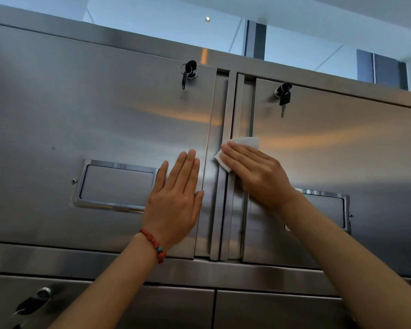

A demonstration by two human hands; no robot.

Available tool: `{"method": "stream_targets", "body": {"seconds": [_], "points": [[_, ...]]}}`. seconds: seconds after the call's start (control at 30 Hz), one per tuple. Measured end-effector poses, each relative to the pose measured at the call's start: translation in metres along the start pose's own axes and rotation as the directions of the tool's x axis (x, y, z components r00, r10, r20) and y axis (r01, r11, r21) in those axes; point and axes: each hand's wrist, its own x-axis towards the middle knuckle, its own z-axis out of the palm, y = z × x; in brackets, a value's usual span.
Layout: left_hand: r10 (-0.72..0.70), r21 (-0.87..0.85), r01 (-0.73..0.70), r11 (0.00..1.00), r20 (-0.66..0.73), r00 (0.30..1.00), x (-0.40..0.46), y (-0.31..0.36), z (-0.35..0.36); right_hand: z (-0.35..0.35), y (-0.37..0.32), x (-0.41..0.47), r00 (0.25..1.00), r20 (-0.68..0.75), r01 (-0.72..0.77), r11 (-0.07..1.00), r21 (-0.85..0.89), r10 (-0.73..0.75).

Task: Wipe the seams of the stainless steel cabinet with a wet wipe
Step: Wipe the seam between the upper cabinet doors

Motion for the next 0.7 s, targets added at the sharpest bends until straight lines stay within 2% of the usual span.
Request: {"method": "stream_targets", "body": {"seconds": [0.7], "points": [[-0.002,0.010,0.002,1.000,0.009,1.000,0.000,0.000,-0.002,0.003,-0.002,0.007,0.996,0.006,-0.088,0.996,0.011,0.088]]}}
